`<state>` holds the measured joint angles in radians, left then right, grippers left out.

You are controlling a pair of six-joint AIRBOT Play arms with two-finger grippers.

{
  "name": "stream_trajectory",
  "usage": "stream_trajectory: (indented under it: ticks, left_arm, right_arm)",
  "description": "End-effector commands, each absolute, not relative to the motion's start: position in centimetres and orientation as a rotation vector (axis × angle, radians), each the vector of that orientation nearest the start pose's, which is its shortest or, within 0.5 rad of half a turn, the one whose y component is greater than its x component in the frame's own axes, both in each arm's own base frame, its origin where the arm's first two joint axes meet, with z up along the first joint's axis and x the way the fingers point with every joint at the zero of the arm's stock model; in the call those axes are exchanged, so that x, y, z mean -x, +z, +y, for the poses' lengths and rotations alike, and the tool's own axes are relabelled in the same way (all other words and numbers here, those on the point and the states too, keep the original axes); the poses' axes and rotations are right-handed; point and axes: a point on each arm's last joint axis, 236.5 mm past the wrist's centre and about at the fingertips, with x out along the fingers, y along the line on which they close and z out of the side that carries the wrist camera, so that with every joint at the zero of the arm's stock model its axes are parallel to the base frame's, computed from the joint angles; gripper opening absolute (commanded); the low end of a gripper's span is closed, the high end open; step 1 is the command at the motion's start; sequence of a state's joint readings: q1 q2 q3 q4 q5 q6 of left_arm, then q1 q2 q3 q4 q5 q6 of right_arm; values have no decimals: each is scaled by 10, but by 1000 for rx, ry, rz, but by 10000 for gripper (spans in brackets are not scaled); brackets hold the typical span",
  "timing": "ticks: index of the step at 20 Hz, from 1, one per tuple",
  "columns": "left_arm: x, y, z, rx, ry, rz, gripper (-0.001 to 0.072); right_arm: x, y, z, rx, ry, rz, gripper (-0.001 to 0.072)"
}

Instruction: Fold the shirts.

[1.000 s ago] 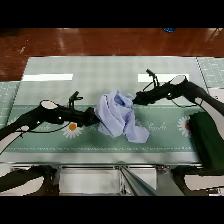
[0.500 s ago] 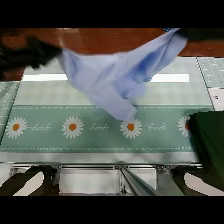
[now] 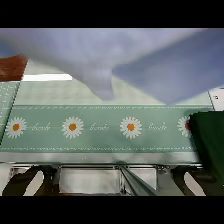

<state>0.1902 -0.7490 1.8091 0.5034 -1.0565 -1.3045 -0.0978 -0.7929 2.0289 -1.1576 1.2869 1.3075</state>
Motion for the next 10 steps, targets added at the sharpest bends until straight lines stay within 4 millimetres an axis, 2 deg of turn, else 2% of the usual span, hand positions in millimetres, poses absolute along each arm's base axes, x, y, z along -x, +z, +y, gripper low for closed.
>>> stream_trajectory:
  ticks: [1, 3, 6, 8, 10]
  left_arm:
    - [-159, 533, -136, 132, -588, -102, 16]
    - [-157, 496, -131, 93, -539, 43, 16]
    - [-172, 416, -125, 124, -530, 348, 17]
    - [-193, 359, -122, 191, -535, 533, 17]
    - [-218, 302, -116, 280, -524, 681, 17]
  right_arm:
    - [-169, 513, 65, 146, 256, 16, 22]
    - [-167, 498, 66, 130, 265, 79, 22]
    - [-191, 467, 70, 81, 295, 190, 23]
    - [-221, 427, 75, 36, 338, 315, 22]
    - [-257, 374, 79, -23, 379, 468, 23]
